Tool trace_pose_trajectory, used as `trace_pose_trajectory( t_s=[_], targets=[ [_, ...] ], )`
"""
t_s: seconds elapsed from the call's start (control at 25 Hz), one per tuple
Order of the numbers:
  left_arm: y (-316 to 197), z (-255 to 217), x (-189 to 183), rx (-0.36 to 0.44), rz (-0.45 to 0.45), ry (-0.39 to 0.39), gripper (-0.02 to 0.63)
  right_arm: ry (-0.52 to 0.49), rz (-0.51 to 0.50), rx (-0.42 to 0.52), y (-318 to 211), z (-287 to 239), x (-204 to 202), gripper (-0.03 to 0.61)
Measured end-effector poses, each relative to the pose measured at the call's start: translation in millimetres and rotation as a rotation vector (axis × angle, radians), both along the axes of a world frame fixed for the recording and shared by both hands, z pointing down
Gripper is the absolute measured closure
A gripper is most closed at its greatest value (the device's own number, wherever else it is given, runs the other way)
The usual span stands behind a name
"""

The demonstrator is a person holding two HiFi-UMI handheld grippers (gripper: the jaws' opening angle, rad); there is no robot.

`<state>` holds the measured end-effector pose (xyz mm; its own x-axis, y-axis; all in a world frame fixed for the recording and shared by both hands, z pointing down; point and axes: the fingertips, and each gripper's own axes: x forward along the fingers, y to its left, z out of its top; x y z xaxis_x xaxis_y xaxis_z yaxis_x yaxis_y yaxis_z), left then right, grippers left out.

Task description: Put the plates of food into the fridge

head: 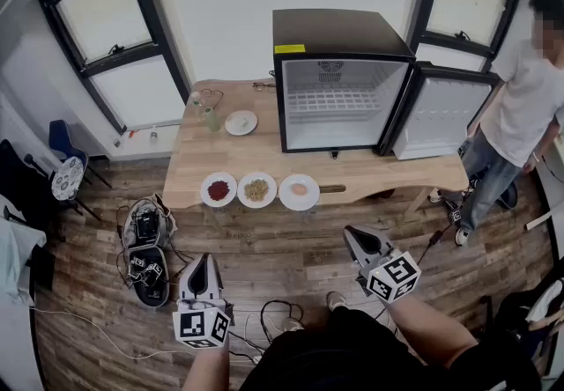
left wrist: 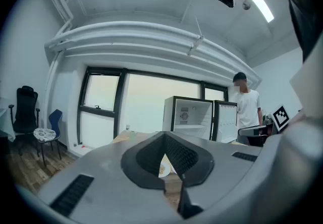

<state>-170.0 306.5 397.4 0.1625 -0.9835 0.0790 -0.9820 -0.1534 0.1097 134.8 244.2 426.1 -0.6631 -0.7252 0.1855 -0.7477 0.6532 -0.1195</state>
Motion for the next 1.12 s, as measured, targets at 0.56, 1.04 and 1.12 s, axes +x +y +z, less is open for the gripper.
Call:
trace_pose_trajectory(
  t_s=[0.56,1.04,1.12],
  targets=[
    [-28,5,-26,0.020,0.026,-0.006,0.609,-0.093,0.058,-0.064,-20,23,-29,0.557],
    [-82,11,-50,0.011,-0.040,-0.031,0.609,-0.250,0.078,-0.261,-98,110,-46,0.557],
    [-92,18,-55,-0.005,-0.053,-0.035,0.609,-0.260,0.107,-0.315,-108,133,-45,0.557]
  ],
)
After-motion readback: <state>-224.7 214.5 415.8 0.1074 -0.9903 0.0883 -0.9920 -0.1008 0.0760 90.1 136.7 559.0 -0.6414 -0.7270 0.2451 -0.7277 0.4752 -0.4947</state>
